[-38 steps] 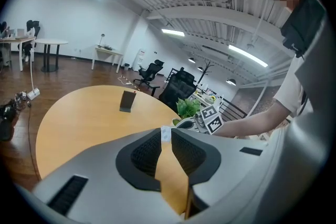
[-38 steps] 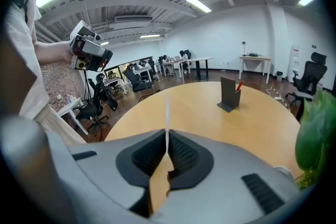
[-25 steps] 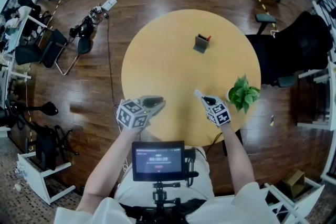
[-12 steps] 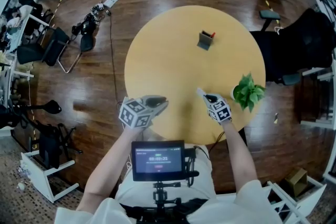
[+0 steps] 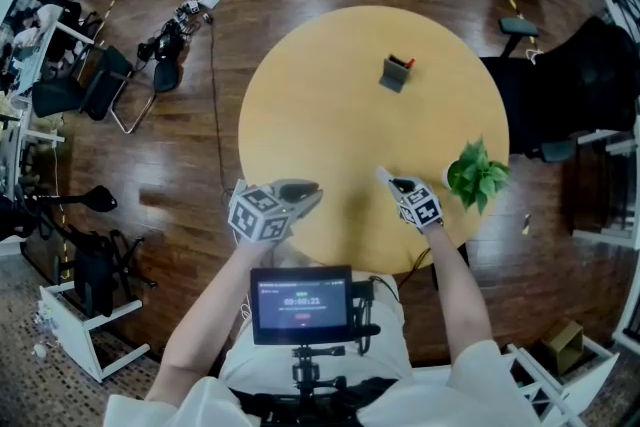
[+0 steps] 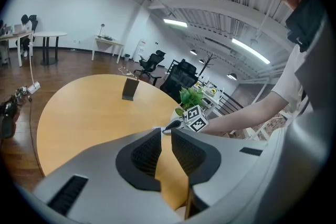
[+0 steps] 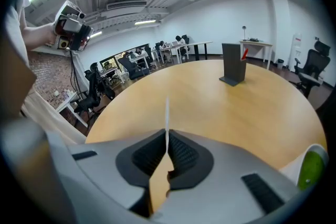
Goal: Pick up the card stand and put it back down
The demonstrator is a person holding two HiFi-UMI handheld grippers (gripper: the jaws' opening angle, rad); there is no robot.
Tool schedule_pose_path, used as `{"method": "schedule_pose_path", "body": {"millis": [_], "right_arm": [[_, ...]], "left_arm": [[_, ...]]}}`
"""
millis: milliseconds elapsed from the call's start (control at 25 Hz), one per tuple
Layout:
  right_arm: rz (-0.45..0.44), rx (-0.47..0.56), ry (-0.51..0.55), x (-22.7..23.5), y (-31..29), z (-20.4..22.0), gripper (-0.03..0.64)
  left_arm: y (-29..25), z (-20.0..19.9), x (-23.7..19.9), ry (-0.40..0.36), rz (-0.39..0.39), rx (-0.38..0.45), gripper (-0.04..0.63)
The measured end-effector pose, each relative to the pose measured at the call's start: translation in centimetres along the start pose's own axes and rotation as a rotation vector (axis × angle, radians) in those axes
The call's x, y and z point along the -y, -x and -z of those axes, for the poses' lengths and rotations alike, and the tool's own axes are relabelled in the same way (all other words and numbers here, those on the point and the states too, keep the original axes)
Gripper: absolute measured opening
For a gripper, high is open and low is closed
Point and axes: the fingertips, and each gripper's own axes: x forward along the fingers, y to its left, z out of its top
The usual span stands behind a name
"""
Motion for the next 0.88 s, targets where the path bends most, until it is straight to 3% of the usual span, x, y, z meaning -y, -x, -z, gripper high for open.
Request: {"method": "schedule_pose_path", "body": {"millis": [880], "right_arm": [[-0.051, -0.04, -0.008, 1.3, -1.8, 2.1, 0.029]], "left_arm": [[0.6, 1.5, -0.5, 0.037, -0.036, 0.003, 0.06]]}}
